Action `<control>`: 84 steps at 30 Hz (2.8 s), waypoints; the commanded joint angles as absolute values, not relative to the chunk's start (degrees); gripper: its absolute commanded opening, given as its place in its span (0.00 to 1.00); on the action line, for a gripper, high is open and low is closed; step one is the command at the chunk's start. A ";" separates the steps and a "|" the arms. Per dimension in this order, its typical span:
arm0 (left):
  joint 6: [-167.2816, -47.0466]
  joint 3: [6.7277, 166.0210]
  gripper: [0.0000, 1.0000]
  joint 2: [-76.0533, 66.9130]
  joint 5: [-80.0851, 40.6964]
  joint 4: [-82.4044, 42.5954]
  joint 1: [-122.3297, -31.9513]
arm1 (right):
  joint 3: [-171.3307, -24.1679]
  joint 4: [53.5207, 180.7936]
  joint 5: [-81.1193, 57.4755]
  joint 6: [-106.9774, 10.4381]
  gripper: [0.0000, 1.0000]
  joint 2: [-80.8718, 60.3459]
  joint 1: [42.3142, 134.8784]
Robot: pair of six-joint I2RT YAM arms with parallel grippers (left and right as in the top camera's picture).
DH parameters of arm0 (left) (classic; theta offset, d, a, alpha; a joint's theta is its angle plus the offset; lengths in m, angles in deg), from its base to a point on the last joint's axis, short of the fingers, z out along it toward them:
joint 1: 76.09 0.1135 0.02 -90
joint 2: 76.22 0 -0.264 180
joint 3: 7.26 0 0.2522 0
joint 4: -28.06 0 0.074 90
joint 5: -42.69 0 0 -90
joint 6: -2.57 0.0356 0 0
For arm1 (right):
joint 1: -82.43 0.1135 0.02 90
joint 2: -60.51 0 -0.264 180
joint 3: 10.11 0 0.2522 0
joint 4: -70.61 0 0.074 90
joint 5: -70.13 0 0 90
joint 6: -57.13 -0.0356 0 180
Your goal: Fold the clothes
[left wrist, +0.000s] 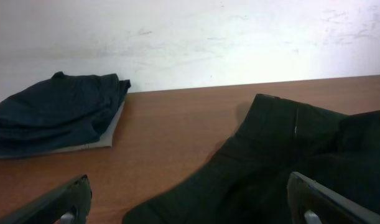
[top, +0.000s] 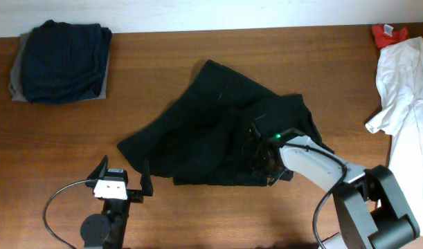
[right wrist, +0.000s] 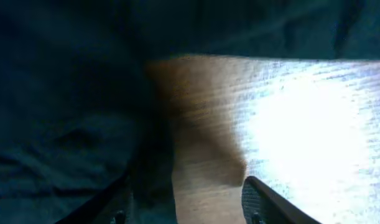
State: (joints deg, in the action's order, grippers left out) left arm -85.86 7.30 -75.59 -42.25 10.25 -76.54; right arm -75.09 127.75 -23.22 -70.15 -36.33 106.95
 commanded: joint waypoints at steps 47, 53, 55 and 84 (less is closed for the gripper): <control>-84.97 7.01 0.99 -75.86 -42.67 10.14 -76.28 | -85.85 150.43 -9.34 -61.06 0.94 -36.28 105.35; -84.97 7.01 0.99 -75.86 -42.67 10.14 -76.28 | -80.65 145.10 -9.63 -61.89 0.93 -35.08 115.99; -84.97 7.01 0.99 -75.86 -42.64 10.14 -76.28 | -80.47 142.59 -10.39 -61.89 0.93 -35.08 119.14; -84.97 7.01 0.99 -75.86 -42.67 10.14 -76.28 | -73.26 130.59 -26.28 -74.10 0.33 -35.43 125.76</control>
State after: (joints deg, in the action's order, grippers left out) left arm -85.86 7.30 -75.59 -42.25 10.25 -76.54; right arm -74.20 131.03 -23.74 -72.95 -35.54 125.65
